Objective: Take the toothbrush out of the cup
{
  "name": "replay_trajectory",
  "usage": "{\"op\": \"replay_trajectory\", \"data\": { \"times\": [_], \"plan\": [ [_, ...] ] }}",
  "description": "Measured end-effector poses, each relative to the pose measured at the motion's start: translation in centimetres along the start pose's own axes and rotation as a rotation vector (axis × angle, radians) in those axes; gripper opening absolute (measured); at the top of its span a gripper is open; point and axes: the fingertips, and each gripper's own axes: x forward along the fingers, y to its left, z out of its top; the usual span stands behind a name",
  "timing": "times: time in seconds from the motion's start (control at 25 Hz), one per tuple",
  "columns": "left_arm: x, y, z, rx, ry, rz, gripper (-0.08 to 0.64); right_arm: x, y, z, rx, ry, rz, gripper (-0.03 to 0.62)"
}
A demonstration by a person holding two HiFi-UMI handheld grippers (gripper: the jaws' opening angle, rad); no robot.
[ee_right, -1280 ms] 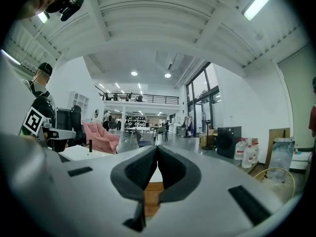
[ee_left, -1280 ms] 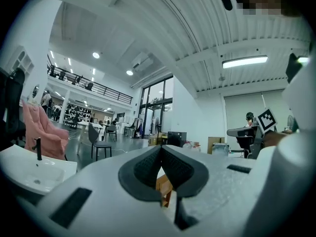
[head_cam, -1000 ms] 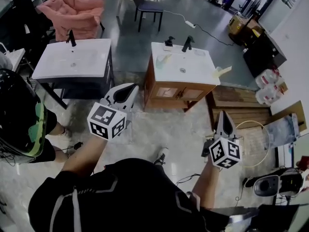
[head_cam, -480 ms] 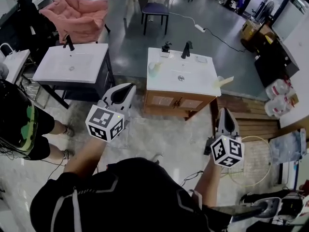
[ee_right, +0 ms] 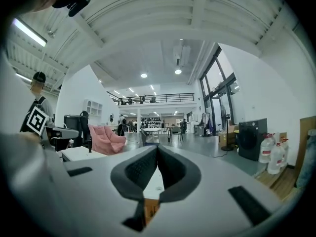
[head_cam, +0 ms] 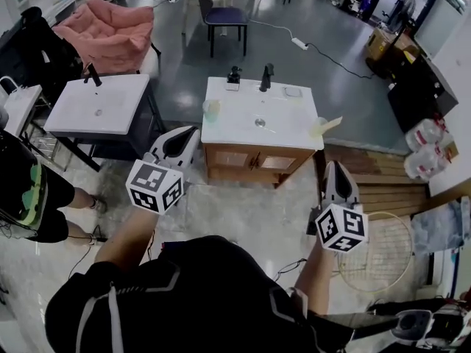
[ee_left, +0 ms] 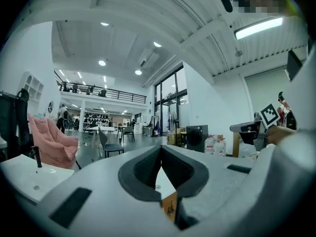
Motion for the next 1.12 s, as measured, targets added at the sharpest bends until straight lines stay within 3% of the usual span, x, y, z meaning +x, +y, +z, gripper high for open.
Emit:
{"op": "replay_trajectory", "data": {
  "times": [0.2, 0.48, 1.12],
  "plan": [
    [2.8, -2.3, -0.4, -0.001, 0.005, 0.006, 0.005, -0.1, -3.9, 0.0, -0.041, -0.017, -0.002, 0.005],
    [4.8, -3.3, 0.4, 0.036, 0.021, 0.019, 0.005, 1.6, -7.3, 0.1, -0.005, -0.026, 0.000, 0.005],
    [12.8, 3.3, 1.3, -0.010, -0.032, -0.003, 0.005, 10.6, -9.3, 0.8, -0.011, -0.001, -0.074, 0.026]
  ]
}}
